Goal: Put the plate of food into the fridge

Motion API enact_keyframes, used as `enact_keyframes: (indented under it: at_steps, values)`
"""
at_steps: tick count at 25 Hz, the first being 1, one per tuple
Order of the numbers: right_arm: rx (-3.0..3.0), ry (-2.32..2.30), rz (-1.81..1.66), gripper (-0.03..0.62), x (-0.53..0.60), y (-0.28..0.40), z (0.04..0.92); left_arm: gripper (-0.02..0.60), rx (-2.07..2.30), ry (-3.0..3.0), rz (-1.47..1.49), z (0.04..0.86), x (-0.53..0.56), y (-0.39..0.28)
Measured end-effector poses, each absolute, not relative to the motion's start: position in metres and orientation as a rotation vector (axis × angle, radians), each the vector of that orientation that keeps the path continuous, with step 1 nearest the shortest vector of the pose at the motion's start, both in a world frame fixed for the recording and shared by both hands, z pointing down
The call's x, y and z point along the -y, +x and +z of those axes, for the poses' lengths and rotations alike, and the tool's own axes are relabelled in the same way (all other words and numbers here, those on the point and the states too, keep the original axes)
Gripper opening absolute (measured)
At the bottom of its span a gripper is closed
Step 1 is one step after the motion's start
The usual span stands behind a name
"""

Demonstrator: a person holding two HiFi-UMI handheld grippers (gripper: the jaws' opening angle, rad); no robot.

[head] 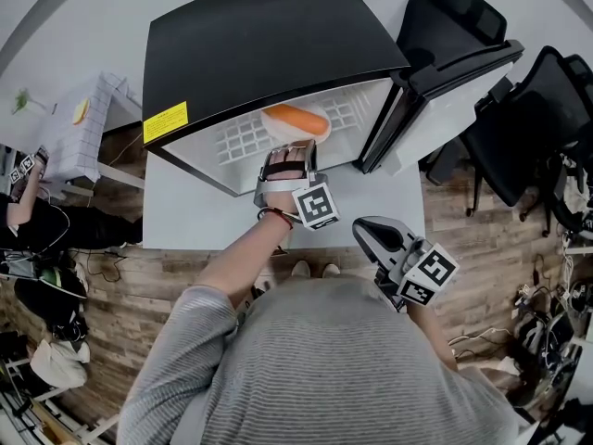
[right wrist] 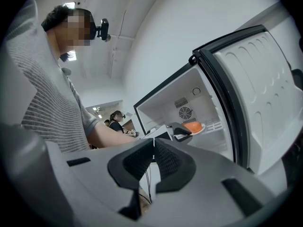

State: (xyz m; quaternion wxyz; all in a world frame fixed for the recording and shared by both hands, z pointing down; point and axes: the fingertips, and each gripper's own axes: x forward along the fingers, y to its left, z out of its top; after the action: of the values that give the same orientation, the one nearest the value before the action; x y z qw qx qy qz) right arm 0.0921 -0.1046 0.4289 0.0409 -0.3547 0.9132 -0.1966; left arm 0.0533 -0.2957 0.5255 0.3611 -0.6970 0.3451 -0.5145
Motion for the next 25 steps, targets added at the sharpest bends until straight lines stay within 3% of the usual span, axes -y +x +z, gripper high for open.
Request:
enact_keyframes:
  at_steps: [25]
  values:
    - [-2.788, -1.099, -0.613, 0.014, 0.110, 0.094, 0.431, 0.034, -0.939, -1.780, -1.380, 0.527, 0.327, 0.042]
